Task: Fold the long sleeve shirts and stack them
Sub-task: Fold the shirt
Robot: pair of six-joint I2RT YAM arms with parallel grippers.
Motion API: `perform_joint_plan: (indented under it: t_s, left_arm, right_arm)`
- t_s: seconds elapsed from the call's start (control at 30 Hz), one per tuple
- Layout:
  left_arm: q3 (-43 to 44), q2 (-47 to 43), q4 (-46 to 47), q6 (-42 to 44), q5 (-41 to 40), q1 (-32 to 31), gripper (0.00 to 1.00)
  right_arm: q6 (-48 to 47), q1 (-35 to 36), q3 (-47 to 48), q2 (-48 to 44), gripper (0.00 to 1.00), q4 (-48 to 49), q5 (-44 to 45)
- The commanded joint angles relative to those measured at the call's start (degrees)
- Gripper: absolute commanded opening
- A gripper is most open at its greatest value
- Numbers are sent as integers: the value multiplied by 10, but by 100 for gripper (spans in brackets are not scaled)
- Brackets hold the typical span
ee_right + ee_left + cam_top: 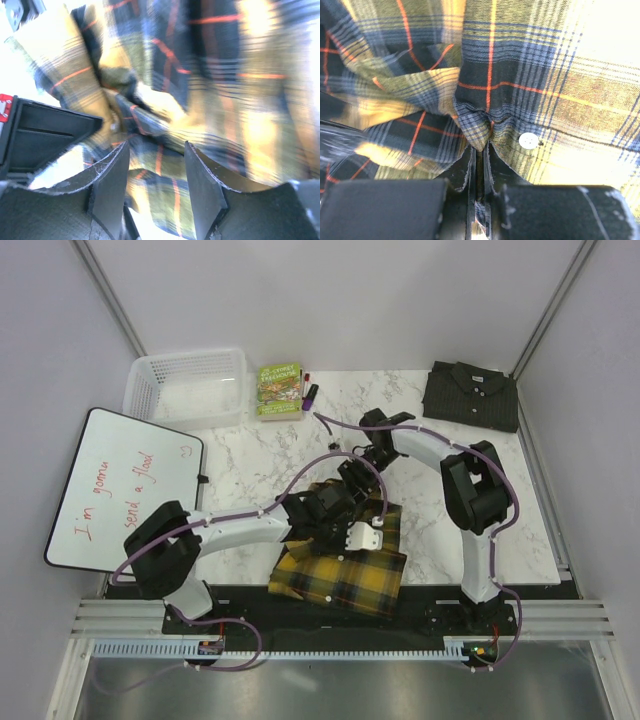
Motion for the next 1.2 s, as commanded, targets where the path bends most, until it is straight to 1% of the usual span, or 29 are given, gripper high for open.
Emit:
perform_joint_plan:
  t_s: [0.0, 0.17, 0.23, 0.3, 0.37, 0.4, 0.43, 0.57, 0.6, 0.63, 0.7, 0.87, 1.17]
  left_arm:
    - [57, -6, -47, -19, 20, 20, 10]
    - [105, 21, -81, 28, 74, 78, 19]
    - [122, 34, -94, 39, 101, 100, 26]
    - [139, 41, -108, 54, 115, 108, 32]
    - [147, 43, -115, 69, 124, 111, 36]
    - [149, 44, -122, 75, 129, 111, 39]
    - [153, 46, -124, 79, 133, 111, 40]
    - [167, 50, -137, 89, 150, 115, 45]
    - [169, 50, -142, 90, 155, 116, 49]
    - [172, 50, -144, 91, 163, 116, 51]
    - [178, 59, -151, 103, 173, 116, 53]
    - [197, 97, -166, 124, 199, 117, 54]
    - [217, 146, -170, 130, 210, 121, 54]
  right_arm:
    - [-24, -35, 50, 1, 55, -21, 24]
    - [-21, -71, 102, 46, 55, -13, 44]
    - [-18, -74, 129, 57, 55, -8, 60]
    - [-11, -74, 156, 73, 55, -7, 62]
    - [-6, -73, 174, 88, 55, -8, 60]
    - [-3, -74, 186, 92, 55, -7, 60]
    - [-3, -73, 192, 97, 55, -8, 62]
    - [-3, -74, 200, 88, 55, -17, 57]
    - [-3, -73, 196, 84, 55, -19, 52]
    - [-1, -72, 194, 73, 55, -18, 48]
    - [4, -73, 195, 64, 55, -19, 36]
    - [9, -73, 211, 55, 56, -21, 20]
    - [19, -81, 242, 98, 55, -11, 28]
